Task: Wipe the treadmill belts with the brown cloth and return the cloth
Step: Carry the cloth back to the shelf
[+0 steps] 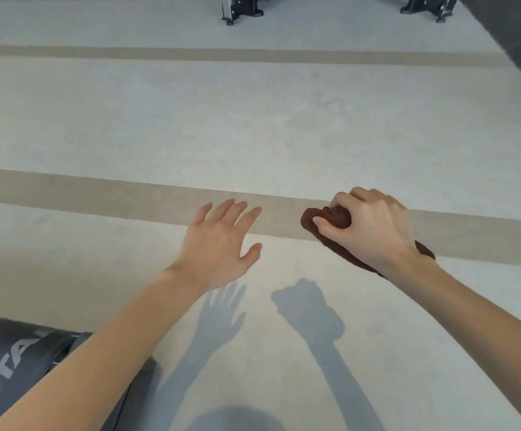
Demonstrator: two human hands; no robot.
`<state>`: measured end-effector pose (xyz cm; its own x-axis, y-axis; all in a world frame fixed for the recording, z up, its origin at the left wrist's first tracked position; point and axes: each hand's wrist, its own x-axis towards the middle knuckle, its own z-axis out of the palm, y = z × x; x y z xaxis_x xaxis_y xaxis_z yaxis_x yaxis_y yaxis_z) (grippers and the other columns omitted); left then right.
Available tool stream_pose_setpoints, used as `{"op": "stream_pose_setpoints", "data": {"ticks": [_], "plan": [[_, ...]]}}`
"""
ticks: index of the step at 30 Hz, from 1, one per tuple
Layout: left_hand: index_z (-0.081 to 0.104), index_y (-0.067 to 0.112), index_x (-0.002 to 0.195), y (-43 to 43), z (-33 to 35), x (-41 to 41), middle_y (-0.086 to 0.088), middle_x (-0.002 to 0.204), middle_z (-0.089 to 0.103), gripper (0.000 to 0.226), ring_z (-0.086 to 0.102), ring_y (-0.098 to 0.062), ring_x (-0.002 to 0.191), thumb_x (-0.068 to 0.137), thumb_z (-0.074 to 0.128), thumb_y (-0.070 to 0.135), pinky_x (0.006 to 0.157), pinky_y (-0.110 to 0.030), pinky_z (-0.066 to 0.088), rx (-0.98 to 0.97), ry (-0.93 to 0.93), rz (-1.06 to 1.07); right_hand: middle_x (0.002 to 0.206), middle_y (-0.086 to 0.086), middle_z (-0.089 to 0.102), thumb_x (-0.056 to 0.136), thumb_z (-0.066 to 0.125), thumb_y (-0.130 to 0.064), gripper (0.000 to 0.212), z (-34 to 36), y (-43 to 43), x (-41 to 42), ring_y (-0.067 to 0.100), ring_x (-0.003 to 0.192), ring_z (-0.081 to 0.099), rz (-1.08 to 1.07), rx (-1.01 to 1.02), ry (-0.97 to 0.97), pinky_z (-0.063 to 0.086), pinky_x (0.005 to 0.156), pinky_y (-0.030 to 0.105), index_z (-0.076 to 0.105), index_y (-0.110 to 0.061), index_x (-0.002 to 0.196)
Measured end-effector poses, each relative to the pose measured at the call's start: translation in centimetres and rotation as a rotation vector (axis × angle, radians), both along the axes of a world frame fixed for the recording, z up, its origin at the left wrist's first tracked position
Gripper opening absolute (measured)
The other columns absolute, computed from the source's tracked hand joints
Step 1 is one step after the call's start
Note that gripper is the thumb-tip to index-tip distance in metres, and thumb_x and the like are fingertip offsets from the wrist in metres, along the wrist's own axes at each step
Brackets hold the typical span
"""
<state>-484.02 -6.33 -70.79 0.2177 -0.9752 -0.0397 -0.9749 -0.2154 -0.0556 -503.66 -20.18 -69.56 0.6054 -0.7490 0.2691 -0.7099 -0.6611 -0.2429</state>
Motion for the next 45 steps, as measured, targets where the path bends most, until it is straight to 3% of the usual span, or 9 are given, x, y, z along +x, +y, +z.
{"op": "stream_pose_setpoints", "data": {"ticks": [6, 12, 18, 25, 28, 36, 45], "plan": [[0.021, 0.028, 0.147, -0.9, 10.2, -1.7, 0.000, 0.153, 0.028, 0.065, 0.019, -0.019, 0.142, 0.088, 0.031, 0.053, 0.115, -0.041, 0.012, 0.003, 0.079, -0.065, 0.075, 0.000, 0.061, 0.072, 0.068, -0.047, 0.028, 10.0, 0.6, -1.5, 0.027, 0.073, 0.058, -0.096, 0.044, -0.066, 0.030, 0.066, 0.026, 0.067, -0.019, 0.076], [0.050, 0.021, 0.133, -0.7, 23.8, -4.0, -0.003, 0.136, 0.053, 0.059, 0.047, -0.023, 0.128, 0.084, 0.033, 0.048, 0.109, -0.046, 0.031, -0.110, 0.133, -0.134, 0.072, 0.001, 0.062, 0.071, 0.072, -0.045, 0.027, 22.7, 1.1, -2.8, 0.027, 0.069, 0.058, -0.124, 0.041, -0.066, 0.032, 0.064, 0.026, 0.067, -0.018, 0.073], [0.061, 0.017, 0.120, 0.0, 37.1, -5.7, -0.002, 0.119, 0.063, 0.050, 0.058, -0.024, 0.112, 0.082, 0.040, 0.042, 0.104, -0.046, 0.037, -0.194, 0.157, -0.141, 0.073, 0.001, 0.063, 0.072, 0.070, -0.047, 0.028, 36.0, 1.8, -4.2, 0.027, 0.070, 0.059, -0.130, 0.047, -0.082, 0.032, 0.064, 0.026, 0.067, -0.019, 0.073], [0.062, 0.020, 0.121, 2.6, 51.3, -8.0, -0.004, 0.121, 0.062, 0.055, 0.053, -0.029, 0.119, 0.080, 0.037, 0.048, 0.102, -0.050, 0.036, -0.057, 0.125, -0.064, 0.074, 0.000, 0.063, 0.074, 0.069, -0.048, 0.029, 51.5, 4.3, -6.5, 0.026, 0.071, 0.059, -0.121, 0.075, -0.086, 0.034, 0.064, 0.026, 0.068, -0.019, 0.075], [0.052, 0.024, 0.130, 4.8, 55.8, -9.3, -0.002, 0.133, 0.054, 0.053, 0.043, -0.026, 0.128, 0.084, 0.046, 0.048, 0.109, -0.047, 0.027, 0.023, 0.166, -0.017, 0.075, 0.001, 0.063, 0.076, 0.069, -0.047, 0.029, 56.5, 6.7, -7.3, 0.027, 0.071, 0.059, -0.124, 0.089, -0.100, 0.041, 0.064, 0.030, 0.069, -0.018, 0.078], [0.059, 0.017, 0.124, 10.3, 63.3, -11.3, -0.008, 0.126, 0.059, 0.048, 0.052, -0.029, 0.119, 0.080, 0.060, 0.037, 0.103, -0.048, 0.036, -0.063, 0.190, 0.030, 0.075, 0.003, 0.063, 0.075, 0.071, -0.045, 0.028, 61.6, 11.7, -8.4, 0.030, 0.071, 0.059, -0.191, 0.126, -0.201, 0.046, 0.063, 0.033, 0.069, -0.017, 0.078], [0.061, 0.018, 0.122, 14.0, 65.8, -10.1, -0.005, 0.123, 0.061, 0.052, 0.055, -0.027, 0.116, 0.082, 0.040, 0.044, 0.101, -0.046, 0.039, -0.124, 0.165, 0.151, 0.079, 0.000, 0.064, 0.075, 0.070, -0.046, 0.027, 64.3, 12.5, -7.4, 0.027, 0.076, 0.060, -0.079, 0.121, -0.203, 0.042, 0.066, 0.030, 0.070, -0.020, 0.082]]}}
